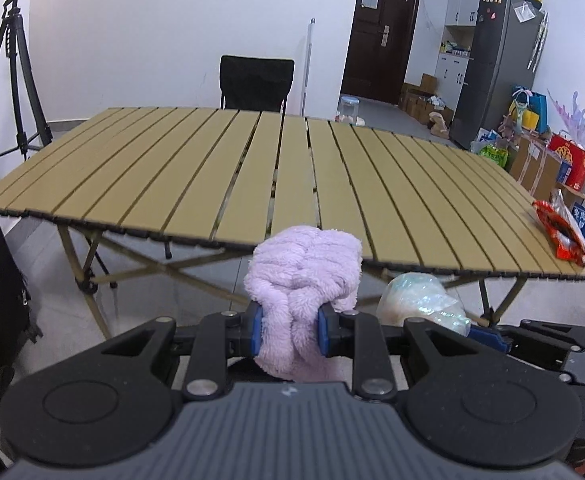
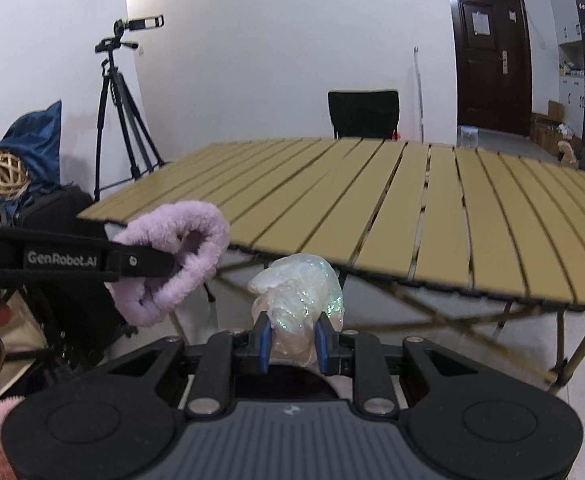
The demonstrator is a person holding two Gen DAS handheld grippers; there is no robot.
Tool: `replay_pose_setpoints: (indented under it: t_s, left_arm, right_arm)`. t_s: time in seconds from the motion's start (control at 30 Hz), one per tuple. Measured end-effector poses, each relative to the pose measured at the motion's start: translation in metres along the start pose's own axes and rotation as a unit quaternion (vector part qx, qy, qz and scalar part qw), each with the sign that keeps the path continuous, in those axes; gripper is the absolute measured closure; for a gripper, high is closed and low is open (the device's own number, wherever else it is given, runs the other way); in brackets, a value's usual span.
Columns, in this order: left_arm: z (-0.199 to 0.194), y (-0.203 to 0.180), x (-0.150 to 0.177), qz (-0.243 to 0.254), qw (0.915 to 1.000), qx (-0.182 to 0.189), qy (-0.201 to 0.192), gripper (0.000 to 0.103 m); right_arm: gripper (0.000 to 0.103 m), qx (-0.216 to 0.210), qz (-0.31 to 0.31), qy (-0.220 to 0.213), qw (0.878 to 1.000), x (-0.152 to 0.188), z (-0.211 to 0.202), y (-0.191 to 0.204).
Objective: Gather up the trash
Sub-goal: 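Carry the cloth and plastic bag in both tools down toward the black bin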
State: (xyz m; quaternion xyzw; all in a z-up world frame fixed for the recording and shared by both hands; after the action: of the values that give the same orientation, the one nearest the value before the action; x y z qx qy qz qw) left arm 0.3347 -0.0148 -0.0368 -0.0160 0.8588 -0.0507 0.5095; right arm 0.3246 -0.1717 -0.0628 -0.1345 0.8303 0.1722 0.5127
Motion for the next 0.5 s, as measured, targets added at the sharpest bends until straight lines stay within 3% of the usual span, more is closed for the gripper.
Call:
replay_pose_setpoints:
  t_s: [0.5]
  left_arm:
    - [-0.015,0.020,0.088,0.004,0.9982,-0.011,0.058,0.077]
  right_arm:
    - [0.082,0.001,0.017,0.071,0.997,0.090,-0.005,0.017]
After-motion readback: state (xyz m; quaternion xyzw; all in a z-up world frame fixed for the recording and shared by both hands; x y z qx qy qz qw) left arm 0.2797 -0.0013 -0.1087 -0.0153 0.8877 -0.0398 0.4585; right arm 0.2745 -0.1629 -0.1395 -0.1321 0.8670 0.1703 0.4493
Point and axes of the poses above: each gripper's, at about its wrist camera, not at the fingertips, and z roughly the way its jaws point, y to its left, x to its underside, the point moved 8 cm from there along z, roughly the way its jaws point, and after that the axes turned 9 degrees about -y, right-handed, at the moved point
